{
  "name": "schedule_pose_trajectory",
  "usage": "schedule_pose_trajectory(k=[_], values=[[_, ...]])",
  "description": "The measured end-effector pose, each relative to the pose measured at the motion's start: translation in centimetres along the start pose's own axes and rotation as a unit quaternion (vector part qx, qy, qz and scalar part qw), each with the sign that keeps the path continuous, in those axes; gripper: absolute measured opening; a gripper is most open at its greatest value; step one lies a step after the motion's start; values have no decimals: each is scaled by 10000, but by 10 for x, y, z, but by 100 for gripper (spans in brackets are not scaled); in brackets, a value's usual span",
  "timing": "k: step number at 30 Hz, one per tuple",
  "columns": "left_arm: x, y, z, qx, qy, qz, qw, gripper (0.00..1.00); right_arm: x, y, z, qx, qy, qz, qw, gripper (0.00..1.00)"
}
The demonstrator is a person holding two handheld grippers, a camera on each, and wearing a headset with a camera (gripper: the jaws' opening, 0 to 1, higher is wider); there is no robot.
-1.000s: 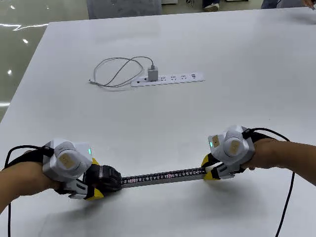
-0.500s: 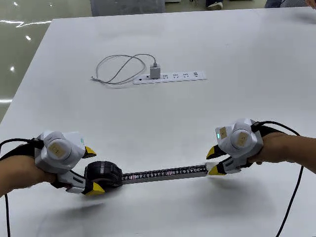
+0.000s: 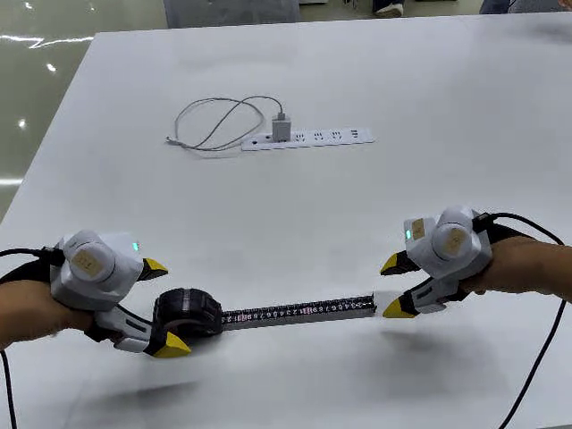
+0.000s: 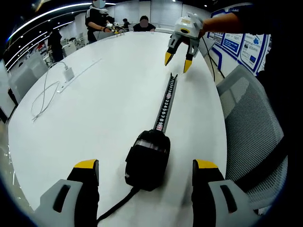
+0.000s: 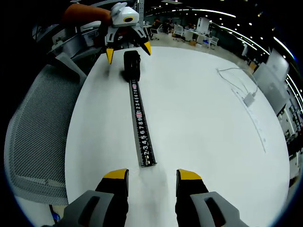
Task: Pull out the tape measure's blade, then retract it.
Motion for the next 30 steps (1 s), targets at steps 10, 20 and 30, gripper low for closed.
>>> schedule_pose_trajectory(k=[10, 20, 30], values=[[4, 6, 3, -115, 716, -436, 9964, 99, 5, 11, 3, 253, -485, -246, 9982, 44], [12, 16, 15, -553, 1525, -659, 9846, 99, 15, 20, 9, 603, -1046, -450, 9917, 54], [33, 20, 3, -659, 1853, -686, 9781, 99, 23, 26, 21, 1032, -1441, -784, 9810, 66]])
Point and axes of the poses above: the centre of the closed fingertips' face, and the gripper's own axes: y roughly backward along the fingers, z roughly to its left, x roughly out of its underside, the point moved 4 cm from there along y, roughly backward along the fingers, and after that the axes turned 7 degrees about y, right-handed, at the moved point
